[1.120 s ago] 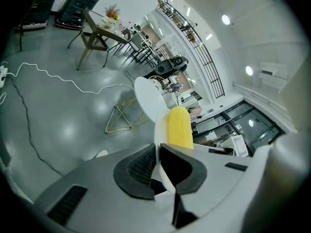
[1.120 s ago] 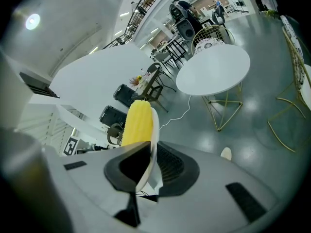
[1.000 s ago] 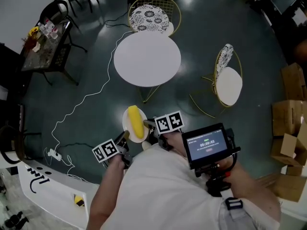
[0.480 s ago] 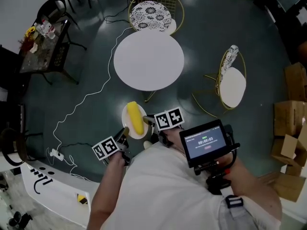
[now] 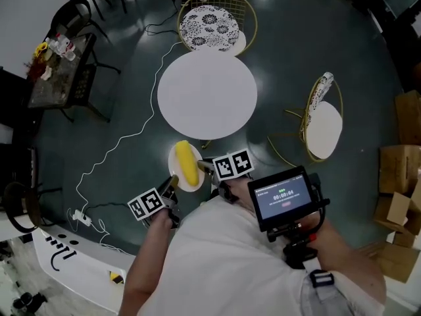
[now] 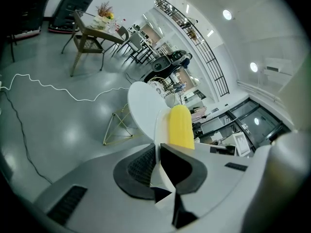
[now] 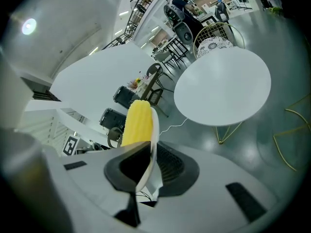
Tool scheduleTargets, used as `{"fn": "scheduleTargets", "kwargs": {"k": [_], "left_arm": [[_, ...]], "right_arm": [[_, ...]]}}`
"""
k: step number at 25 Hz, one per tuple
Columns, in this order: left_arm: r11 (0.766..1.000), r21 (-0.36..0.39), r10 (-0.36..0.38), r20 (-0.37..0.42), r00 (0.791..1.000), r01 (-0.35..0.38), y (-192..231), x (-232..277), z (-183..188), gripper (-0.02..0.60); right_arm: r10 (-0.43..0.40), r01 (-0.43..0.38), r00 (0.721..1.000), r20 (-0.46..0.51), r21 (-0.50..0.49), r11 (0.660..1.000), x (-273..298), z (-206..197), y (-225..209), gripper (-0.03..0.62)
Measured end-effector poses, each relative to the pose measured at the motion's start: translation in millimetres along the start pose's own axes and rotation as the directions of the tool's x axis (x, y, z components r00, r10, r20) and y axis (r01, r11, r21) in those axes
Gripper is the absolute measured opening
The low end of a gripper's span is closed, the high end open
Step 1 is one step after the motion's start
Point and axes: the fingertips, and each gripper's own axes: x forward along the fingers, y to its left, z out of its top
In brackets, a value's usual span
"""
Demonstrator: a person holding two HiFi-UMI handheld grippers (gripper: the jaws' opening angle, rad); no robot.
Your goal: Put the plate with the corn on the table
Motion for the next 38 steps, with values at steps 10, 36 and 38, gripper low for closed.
{"fn": "scheduleTargets", "kwargs": {"k": [10,36,38], "left_arm": [[1.0,0.003,0.006,0.005,1.0,-0.006,-9.2,29.7,25.2,0.037],[0.999,0.023,0.029,-0.055,0.998,-0.028,-29.7,107.4,82.2,0.038],[1.0,0.024,0.02,-0.068,0.997,-0.019,-28.5,111.2,87.2,0.038]], "right_arm": [[0.009,-0.009,1.0,0.003,-0.01,1.0,0.4,36.0,-17.9,0.044],[0.023,-0.026,0.999,0.047,0.054,0.998,0.0,113.1,-71.2,0.044],[0.013,-0.016,0.998,0.053,0.055,0.998,1.6,118.3,-72.8,0.044]]}}
